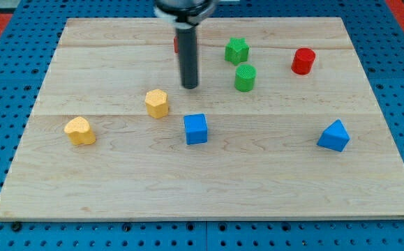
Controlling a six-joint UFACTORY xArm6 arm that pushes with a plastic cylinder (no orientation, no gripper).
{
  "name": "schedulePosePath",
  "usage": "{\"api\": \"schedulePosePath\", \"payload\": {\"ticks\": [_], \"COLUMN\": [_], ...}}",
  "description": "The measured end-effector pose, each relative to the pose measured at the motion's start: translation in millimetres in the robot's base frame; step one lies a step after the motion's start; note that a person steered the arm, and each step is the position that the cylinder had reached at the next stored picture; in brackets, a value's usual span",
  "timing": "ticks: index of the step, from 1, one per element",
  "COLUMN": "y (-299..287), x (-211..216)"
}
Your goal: Move your arm to the red circle
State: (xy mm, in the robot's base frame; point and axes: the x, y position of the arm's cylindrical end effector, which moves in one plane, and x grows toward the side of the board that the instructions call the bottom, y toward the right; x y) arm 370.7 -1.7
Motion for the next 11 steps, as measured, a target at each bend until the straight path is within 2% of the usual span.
{"api": "schedulePosePath", "payload": {"ticks": [1,2,3,5,10,11], "y": [64,147,169,318,327,294], "x": [47,65,65,47,14,-19]}}
